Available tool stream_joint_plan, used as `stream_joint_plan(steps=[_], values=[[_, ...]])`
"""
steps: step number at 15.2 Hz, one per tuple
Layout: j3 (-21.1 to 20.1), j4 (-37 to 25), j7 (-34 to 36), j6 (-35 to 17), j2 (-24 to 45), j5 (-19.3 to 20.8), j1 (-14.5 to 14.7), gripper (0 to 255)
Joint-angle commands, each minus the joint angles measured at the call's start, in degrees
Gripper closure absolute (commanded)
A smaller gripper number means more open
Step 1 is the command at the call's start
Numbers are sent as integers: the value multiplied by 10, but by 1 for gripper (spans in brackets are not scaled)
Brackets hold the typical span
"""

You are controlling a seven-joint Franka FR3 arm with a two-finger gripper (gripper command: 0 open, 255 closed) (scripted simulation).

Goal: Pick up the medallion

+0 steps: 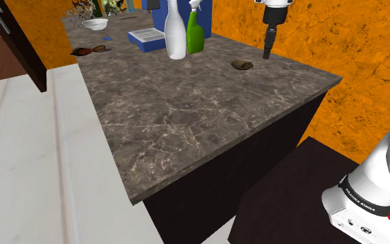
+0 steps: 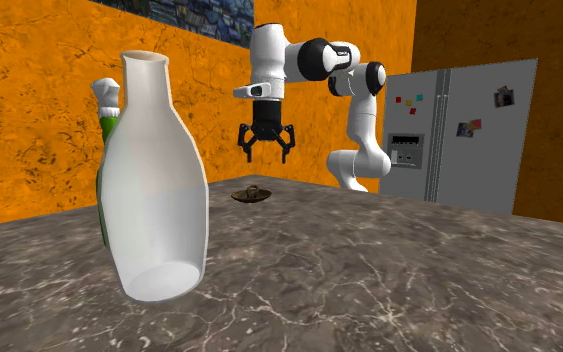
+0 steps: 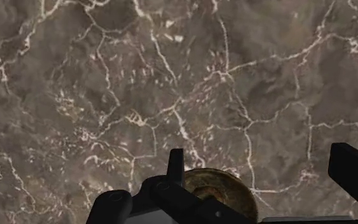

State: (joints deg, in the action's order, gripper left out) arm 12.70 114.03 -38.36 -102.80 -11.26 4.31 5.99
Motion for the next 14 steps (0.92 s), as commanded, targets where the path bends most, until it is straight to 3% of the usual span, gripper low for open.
stream_joint_plan(steps=[1, 4, 13, 14], values=[[7, -45, -43, -4, 47, -16, 5, 0], [11, -105, -93, -4, 105, -37, 7, 0], [11, -52, -93, -61, 109, -38, 6, 0], [11, -52, -94, -61, 110, -38, 6, 255]])
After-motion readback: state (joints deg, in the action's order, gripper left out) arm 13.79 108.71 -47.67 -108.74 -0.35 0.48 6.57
